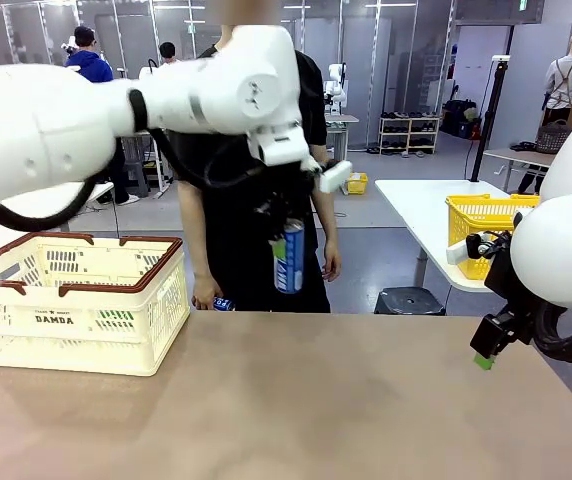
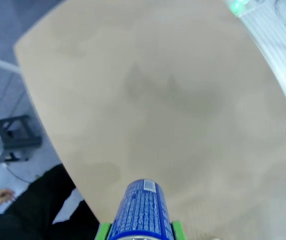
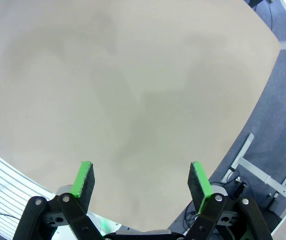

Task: Place the drinks into the Shopping basket.
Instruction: Pick up one drink and place it into the Shopping basket.

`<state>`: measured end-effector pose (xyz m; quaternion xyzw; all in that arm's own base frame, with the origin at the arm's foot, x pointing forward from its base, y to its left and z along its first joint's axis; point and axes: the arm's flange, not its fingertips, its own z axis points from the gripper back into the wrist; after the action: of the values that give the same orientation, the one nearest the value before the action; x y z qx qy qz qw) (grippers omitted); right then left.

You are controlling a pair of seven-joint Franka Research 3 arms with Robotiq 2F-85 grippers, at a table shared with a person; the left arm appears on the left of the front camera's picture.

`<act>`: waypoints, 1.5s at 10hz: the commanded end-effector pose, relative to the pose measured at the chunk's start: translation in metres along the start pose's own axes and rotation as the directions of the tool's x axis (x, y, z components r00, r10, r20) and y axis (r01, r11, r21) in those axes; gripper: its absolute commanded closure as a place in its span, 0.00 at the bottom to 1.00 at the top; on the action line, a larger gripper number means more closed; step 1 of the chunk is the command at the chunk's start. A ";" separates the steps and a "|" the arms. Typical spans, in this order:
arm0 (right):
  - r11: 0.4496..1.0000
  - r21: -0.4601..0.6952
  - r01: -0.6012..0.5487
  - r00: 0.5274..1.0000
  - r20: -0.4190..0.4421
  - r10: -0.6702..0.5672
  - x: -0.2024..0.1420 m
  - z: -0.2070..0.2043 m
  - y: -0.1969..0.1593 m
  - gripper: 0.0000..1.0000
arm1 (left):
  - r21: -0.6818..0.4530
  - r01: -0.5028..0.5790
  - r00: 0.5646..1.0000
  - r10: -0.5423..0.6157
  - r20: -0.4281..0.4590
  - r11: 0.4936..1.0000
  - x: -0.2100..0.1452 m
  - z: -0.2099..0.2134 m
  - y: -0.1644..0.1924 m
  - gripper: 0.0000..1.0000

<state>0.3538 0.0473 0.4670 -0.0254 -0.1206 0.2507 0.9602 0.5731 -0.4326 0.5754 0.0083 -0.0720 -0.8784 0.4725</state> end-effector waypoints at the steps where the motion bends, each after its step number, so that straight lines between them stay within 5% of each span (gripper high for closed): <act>1: 1.000 0.002 -0.001 1.000 -0.003 0.001 -0.001 0.000 0.000 0.06 | 0.011 -0.091 0.996 0.091 -0.019 0.996 -0.021 0.017 -0.054 0.89; 7: 1.000 0.002 -0.001 1.000 -0.003 0.001 -0.001 0.000 0.000 0.06 | 0.117 -0.430 0.899 0.437 -0.039 0.895 -0.132 0.052 -0.150 0.89; 12: 1.000 0.002 -0.001 1.000 -0.003 0.001 -0.001 0.000 0.000 0.06 | 0.168 -0.509 0.860 0.504 0.075 0.844 -0.187 0.062 -0.187 0.89; 13: 1.000 0.002 -0.001 1.000 -0.003 0.001 -0.001 0.000 0.000 0.06 | 0.129 -0.514 0.856 0.518 0.004 0.848 -0.186 0.060 -0.171 0.89; 15: 1.000 0.002 -0.001 1.000 -0.003 0.001 -0.001 0.000 0.000 0.06 | 0.129 -0.514 0.856 0.518 0.004 0.848 -0.186 0.060 -0.171 0.89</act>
<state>0.3537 0.0472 0.4669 -0.0253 -0.1203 0.2506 0.9602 0.5270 -0.1773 0.5961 0.0246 -0.1217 -0.7117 0.6914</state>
